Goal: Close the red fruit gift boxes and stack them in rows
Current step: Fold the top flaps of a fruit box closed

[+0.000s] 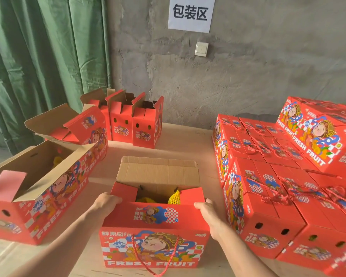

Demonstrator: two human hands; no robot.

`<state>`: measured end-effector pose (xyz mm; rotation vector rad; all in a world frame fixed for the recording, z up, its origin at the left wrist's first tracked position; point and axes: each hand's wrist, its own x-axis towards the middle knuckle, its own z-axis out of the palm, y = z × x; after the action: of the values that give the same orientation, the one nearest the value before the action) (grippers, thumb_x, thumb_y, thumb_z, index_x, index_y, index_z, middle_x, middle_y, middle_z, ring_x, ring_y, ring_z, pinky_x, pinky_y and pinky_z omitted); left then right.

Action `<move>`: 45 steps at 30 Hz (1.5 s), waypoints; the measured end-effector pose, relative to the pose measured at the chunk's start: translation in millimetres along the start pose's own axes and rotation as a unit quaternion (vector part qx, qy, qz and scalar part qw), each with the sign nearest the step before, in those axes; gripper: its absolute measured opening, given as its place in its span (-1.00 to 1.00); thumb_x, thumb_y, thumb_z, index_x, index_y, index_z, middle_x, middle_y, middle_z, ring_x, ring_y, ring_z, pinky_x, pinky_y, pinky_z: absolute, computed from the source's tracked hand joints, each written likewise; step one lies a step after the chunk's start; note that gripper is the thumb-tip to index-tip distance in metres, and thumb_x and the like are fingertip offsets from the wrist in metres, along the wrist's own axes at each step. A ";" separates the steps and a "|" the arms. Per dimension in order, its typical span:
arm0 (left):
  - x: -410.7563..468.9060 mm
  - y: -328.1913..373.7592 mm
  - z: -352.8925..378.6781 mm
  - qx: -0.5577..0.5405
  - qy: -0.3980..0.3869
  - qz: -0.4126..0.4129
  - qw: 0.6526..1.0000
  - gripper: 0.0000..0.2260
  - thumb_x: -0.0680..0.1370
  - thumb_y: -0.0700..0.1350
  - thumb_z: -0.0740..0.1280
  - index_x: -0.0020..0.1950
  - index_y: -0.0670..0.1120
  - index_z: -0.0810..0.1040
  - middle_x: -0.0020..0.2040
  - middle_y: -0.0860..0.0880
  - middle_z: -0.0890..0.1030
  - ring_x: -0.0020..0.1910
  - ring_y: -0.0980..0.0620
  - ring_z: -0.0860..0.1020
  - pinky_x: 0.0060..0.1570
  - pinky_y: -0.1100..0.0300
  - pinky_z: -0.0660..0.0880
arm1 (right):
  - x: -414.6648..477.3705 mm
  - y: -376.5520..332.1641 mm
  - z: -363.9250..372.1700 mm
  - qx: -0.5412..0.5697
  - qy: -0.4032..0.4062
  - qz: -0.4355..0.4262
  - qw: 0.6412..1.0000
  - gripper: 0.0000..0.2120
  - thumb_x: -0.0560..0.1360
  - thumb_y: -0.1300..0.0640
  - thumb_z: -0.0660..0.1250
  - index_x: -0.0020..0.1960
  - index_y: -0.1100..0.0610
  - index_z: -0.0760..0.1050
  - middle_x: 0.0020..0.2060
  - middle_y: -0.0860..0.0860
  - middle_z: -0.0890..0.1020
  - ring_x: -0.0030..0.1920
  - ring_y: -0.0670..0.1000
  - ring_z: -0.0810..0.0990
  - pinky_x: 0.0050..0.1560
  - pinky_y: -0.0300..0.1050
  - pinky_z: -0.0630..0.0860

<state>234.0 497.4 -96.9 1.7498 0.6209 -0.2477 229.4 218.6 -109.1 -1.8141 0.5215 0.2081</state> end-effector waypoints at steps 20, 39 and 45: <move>11.3 18.4 15.4 0.567 -0.074 0.379 0.728 -0.66 0.64 0.08 0.02 0.04 -0.03 0.54 0.12 0.08 0.49 0.22 0.08 0.30 0.30 0.10 0.16 | -5.5 -24.8 2.4 -0.514 -0.070 -0.355 0.778 -0.65 0.57 0.22 0.08 0.23 -0.01 0.51 0.35 -0.03 0.34 0.35 0.06 0.26 0.33 -0.03 0.25; 38.0 16.2 26.2 0.555 -0.025 0.506 0.660 -0.56 0.66 0.09 -0.04 -0.06 -0.11 0.55 -0.05 0.03 0.53 0.06 0.05 0.35 0.16 0.21 0.23 | 16.5 -36.0 15.8 -0.561 -0.046 -0.412 0.717 -0.61 0.61 -0.15 -0.02 -0.10 0.09 0.43 -0.06 -0.04 0.24 0.04 0.02 0.28 0.08 0.01 0.34; 37.8 12.6 26.2 0.515 -0.019 0.512 0.688 -0.65 0.65 0.09 0.01 -0.12 -0.05 0.49 -0.08 0.07 0.49 0.06 0.06 0.35 0.19 0.20 0.23 | 18.7 -22.7 17.9 -0.480 0.007 -0.454 0.750 -0.68 0.61 -0.03 0.03 -0.06 0.10 0.49 -0.05 -0.04 0.38 0.02 -0.02 0.35 0.04 -0.09 0.36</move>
<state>276.3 481.0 -111.6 2.8628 -0.8000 0.2339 258.3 236.1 -102.4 -2.8465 -0.6614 -0.2814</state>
